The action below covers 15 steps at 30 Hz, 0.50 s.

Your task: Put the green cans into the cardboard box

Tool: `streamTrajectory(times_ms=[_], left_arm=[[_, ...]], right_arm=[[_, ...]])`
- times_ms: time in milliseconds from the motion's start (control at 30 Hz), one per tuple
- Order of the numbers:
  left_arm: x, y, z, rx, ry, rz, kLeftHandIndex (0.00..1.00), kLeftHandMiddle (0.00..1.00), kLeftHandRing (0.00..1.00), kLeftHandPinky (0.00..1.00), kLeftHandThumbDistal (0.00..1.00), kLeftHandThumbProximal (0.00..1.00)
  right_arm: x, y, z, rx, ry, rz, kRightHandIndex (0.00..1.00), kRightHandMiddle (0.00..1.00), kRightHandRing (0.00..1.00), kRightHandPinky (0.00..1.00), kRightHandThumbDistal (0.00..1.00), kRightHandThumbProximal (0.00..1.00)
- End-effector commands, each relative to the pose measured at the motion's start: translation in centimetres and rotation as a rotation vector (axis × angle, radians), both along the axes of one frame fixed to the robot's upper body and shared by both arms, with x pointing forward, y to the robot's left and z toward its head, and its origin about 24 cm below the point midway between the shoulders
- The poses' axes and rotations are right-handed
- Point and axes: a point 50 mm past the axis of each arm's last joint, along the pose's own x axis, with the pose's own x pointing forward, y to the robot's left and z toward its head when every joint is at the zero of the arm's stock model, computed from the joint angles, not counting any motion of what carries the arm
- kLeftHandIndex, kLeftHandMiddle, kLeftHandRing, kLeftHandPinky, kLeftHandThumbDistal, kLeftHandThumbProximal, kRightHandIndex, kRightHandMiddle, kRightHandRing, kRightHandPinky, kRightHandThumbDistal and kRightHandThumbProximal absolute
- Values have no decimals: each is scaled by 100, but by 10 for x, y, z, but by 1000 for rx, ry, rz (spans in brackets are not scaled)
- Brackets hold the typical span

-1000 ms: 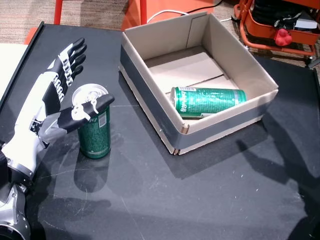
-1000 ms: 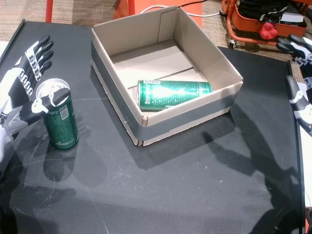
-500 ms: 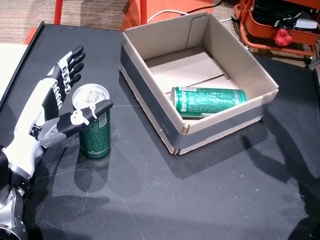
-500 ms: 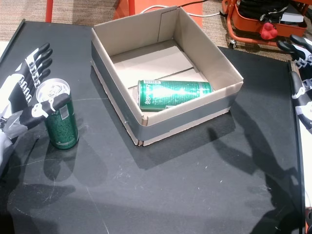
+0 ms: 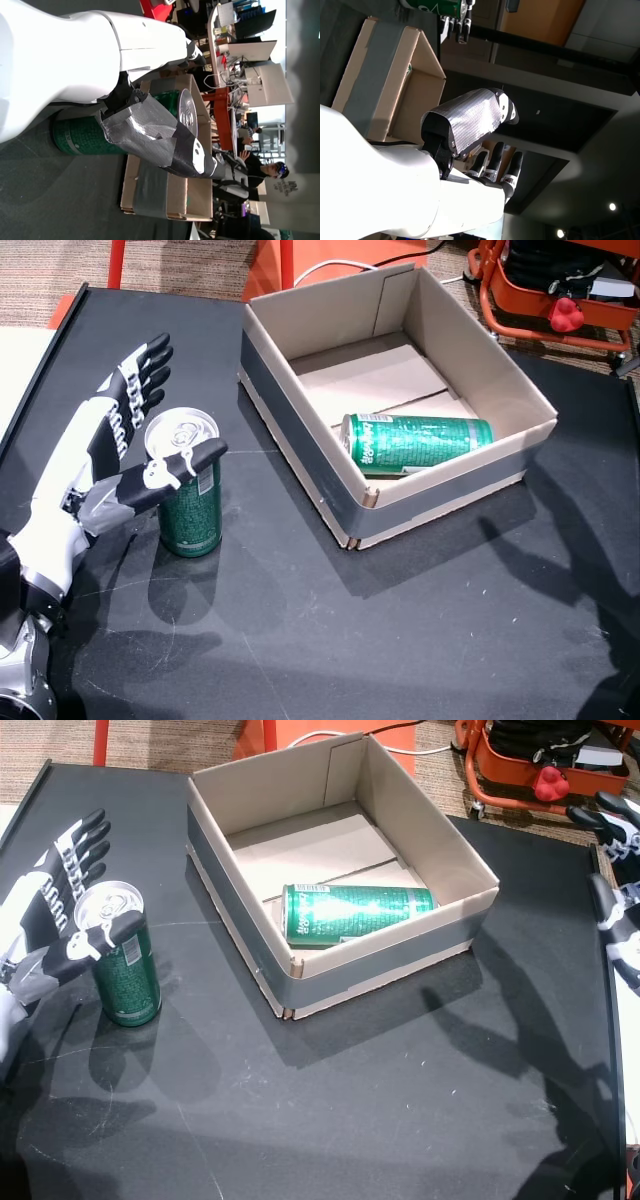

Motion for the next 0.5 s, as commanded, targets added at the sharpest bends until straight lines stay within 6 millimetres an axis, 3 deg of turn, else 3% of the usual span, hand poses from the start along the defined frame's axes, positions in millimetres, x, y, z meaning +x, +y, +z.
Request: streamTrajectory(times_ms=[0,67,167,233,333,467], left_arm=[[-5,1,-10,7,43,-1,100,100,100,100,98,35],[-6,1,-10,13,43,-2,100,100,100,100,95,34],[-6,0,-11,12,50,-12,100,100,100,100,94,30],[-7,-1,-13,49,57,-21,100,100,100,100,95,30],[-8,-4,-13,174,50,-32,100,100,100,100,98,34],[-8,-12,-17,284,51,-59,100,100,100,99,97,29]], right_arm=[[-3,-2,-3,10,3,-2,100,82,74,78,70,57],[-3,-2,-3,4,2,-2,100,81,74,78,76,60],[-4,-2,-3,1,0,0,100,81,74,78,78,61],[-4,-2,-3,1,6,-10,100,81,73,78,64,57],[-4,-2,-4,-4,16,-26,100,80,73,77,59,56],[-4,-1,-4,-9,16,-26,100,81,73,77,71,62]])
